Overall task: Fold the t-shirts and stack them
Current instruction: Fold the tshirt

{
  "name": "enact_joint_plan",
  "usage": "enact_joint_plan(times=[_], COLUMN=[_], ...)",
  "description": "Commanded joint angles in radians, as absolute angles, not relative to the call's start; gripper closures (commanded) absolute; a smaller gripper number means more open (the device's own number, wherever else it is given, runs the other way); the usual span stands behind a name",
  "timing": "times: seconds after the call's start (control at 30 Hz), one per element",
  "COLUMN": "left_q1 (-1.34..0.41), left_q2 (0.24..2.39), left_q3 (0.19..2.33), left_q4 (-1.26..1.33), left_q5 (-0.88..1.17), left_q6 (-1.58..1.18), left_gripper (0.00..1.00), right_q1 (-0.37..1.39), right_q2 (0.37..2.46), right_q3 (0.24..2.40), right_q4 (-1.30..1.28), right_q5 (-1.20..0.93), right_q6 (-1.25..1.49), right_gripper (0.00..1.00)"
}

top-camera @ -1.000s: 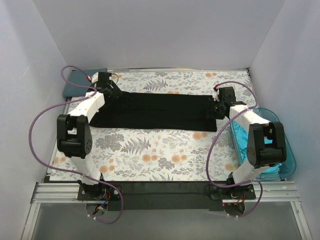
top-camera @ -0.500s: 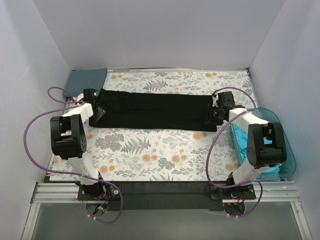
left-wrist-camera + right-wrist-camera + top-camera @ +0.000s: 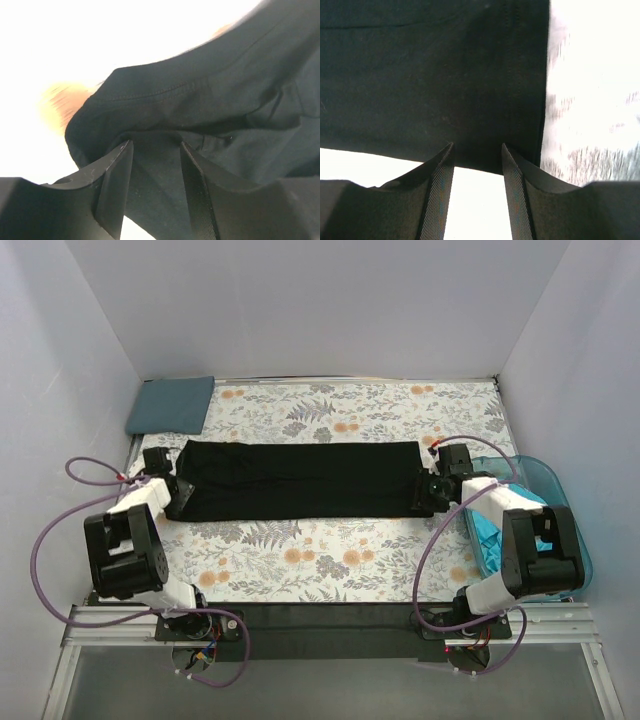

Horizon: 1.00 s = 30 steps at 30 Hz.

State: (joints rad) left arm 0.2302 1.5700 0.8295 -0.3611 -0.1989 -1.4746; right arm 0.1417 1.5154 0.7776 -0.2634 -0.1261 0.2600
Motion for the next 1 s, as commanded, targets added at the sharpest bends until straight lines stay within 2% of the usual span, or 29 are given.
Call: enact_joint_plan(times=[0.0, 0.23, 0.5, 0.57, 0.6, 0.73, 0.97], left_q1=[0.279, 0.299, 0.262, 0.227, 0.215, 0.109, -0.023], left_q2=[1.443, 1.172, 1.035, 1.029, 1.026, 1.008, 0.934], left_q3=[0.688, 0.581, 0.693, 0.736, 0.747, 0.778, 0.695], left_q4=[-0.563, -0.620, -0.614, -0.617, -0.620, -0.618, -0.572], left_q5=[-0.238, -0.236, -0.169, -0.173, -0.189, -0.274, -0.265], left_q6=[-1.488, -1.531, -1.437, -1.416, -1.395, -1.325, -1.282], left_gripper=[0.58, 0.51, 0.32, 0.30, 0.26, 0.25, 0.25], right_q1=[0.137, 0.137, 0.164, 0.187, 0.198, 0.279, 0.334], right_q2=[1.464, 1.318, 1.172, 1.193, 1.207, 1.302, 1.480], right_q3=[0.680, 0.578, 0.807, 0.862, 0.880, 0.946, 1.015], right_q4=[-0.445, -0.534, -0.522, -0.508, -0.502, -0.491, -0.443], right_q5=[-0.052, -0.064, -0.028, -0.014, -0.009, -0.005, 0.058], right_q6=[0.267, 0.264, 0.150, 0.115, 0.097, 0.038, -0.058], right_gripper=[0.57, 0.55, 0.56, 0.56, 0.57, 0.59, 0.60])
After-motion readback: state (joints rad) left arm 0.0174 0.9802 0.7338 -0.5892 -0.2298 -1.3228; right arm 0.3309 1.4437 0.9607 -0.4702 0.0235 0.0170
